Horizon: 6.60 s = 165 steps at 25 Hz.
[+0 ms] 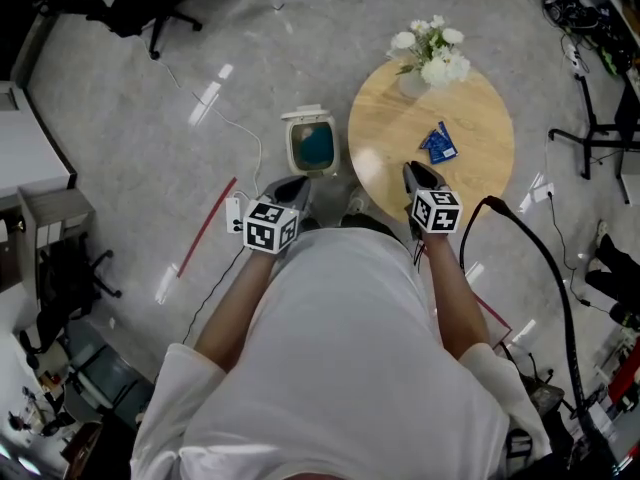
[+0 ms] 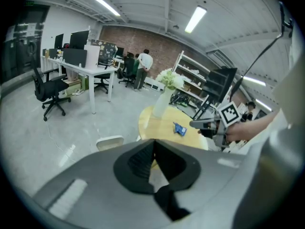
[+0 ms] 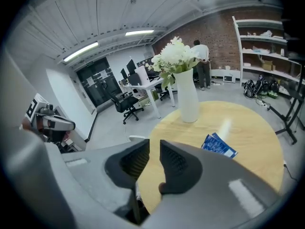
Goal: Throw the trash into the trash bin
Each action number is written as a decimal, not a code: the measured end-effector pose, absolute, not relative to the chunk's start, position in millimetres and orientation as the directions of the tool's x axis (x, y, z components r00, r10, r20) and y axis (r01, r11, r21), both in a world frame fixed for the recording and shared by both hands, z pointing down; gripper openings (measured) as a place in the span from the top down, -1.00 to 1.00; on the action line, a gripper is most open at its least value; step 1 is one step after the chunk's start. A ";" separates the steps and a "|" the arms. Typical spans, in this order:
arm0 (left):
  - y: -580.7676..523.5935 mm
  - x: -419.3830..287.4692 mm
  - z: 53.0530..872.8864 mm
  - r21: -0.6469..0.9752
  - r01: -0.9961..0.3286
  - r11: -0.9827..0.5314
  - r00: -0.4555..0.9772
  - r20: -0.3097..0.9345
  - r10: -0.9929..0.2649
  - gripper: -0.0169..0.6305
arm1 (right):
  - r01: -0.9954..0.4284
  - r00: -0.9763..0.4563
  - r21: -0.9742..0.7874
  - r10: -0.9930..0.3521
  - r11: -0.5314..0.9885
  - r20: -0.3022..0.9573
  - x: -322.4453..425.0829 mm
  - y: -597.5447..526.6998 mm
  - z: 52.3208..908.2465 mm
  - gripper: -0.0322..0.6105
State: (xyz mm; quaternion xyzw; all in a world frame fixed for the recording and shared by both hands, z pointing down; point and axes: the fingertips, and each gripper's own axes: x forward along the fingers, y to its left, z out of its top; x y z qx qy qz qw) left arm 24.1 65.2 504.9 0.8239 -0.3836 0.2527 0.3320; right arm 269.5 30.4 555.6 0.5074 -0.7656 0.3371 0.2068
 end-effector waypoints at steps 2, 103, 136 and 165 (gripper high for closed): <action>62.7 28.4 506.3 0.352 -0.802 -0.483 0.575 0.673 -0.465 0.94 | -0.921 -0.389 -0.305 -0.637 0.243 0.665 282.2 26.3 560.4 0.68; 89.9 -18.0 540.5 0.371 -0.860 -0.350 0.503 0.730 -0.463 0.93 | -0.969 -0.246 -0.224 -0.496 0.105 0.833 364.5 33.8 644.0 0.89; 106.5 -164.6 546.1 0.393 -0.892 -0.222 0.448 0.714 -0.538 0.93 | -0.904 -0.389 -0.250 -0.422 0.348 0.819 149.3 14.6 633.7 0.89; 104.2 -231.5 581.5 0.391 -0.918 -0.068 0.357 0.739 -0.571 0.94 | -0.826 -0.458 -0.301 -0.256 0.477 0.852 45.4 6.1 694.7 0.89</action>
